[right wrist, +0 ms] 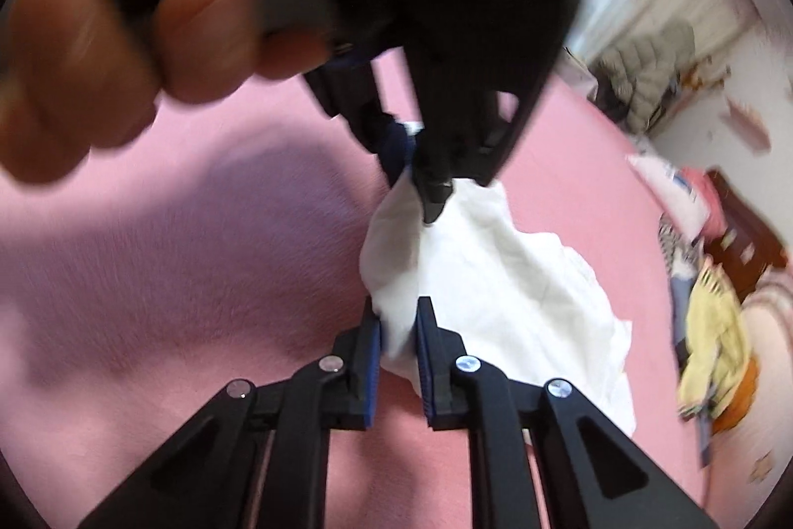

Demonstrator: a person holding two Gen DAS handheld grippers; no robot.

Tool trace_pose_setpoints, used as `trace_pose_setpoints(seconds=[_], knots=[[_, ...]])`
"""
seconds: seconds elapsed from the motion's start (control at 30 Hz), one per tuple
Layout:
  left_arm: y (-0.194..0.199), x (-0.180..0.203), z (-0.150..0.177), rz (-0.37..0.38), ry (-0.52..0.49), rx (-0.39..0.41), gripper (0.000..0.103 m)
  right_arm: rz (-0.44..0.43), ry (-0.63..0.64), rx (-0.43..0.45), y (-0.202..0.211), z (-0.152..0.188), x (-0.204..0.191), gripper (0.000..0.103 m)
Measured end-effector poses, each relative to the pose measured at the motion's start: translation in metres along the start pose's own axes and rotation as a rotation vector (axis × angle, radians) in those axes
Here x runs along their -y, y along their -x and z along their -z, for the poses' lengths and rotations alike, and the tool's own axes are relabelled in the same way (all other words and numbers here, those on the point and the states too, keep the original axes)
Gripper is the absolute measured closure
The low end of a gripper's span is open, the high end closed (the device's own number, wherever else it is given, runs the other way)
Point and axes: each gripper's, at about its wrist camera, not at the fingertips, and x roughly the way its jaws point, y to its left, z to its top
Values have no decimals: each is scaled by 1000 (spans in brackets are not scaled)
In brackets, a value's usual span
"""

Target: Fold small clothes

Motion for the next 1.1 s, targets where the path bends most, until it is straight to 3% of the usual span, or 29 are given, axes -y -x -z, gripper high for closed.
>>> trace_pose_setpoints(seconds=[0.23,0.53,0.8,1.1], knots=[[17,46,-24,24,-58,37,93,-86,-222,17,22,-6,68,91],[-10,143,-71,36,-173,37,93,-153,-511,-9,21,31,168,91],[-70,207,-90,6,-232,-23,93,-157,-597,-79,0,80,215,94],[-109,225,-98,-27,-207,-53,93,-210,-694,-117,-20,117,242,97]])
